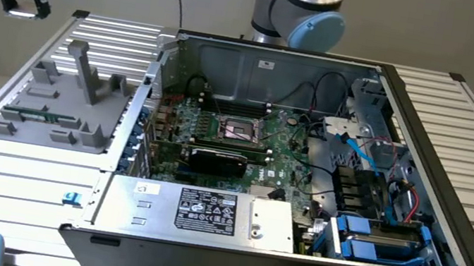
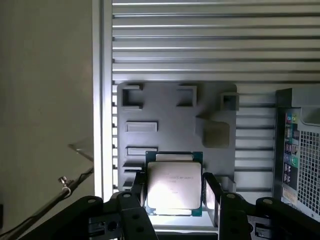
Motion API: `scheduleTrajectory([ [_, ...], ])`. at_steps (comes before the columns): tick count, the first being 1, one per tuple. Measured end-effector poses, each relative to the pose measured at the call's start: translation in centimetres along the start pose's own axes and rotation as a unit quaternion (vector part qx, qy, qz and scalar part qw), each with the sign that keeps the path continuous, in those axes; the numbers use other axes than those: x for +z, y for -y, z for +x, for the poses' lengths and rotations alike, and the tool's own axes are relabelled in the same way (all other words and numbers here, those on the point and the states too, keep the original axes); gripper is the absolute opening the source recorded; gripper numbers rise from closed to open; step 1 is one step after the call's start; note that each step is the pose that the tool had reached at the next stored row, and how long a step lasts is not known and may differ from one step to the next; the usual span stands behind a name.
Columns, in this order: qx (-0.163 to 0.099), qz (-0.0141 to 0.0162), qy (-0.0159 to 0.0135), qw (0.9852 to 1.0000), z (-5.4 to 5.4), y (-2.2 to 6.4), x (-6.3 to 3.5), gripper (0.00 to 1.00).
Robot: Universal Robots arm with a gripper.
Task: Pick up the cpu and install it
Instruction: 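Pick up the cpu and move it towards the insertion slot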
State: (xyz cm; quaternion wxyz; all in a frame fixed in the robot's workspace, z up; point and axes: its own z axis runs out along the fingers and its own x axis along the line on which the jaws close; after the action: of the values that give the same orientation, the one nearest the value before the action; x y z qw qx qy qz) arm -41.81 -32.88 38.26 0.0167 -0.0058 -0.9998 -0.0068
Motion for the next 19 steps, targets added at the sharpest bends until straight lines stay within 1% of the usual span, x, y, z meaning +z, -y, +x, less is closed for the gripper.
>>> scheduleTrajectory([
  [7,0.000,0.0000,0.0000,1.0000,-1.9,-0.03,-0.54,0.55],
  [12,0.000,0.0000,0.0000,1.0000,-3.3,-0.05,-0.73,0.55],
  [19,0.000,0.0000,0.0000,1.0000,-5.5,-0.08,-0.95,0.55],
])
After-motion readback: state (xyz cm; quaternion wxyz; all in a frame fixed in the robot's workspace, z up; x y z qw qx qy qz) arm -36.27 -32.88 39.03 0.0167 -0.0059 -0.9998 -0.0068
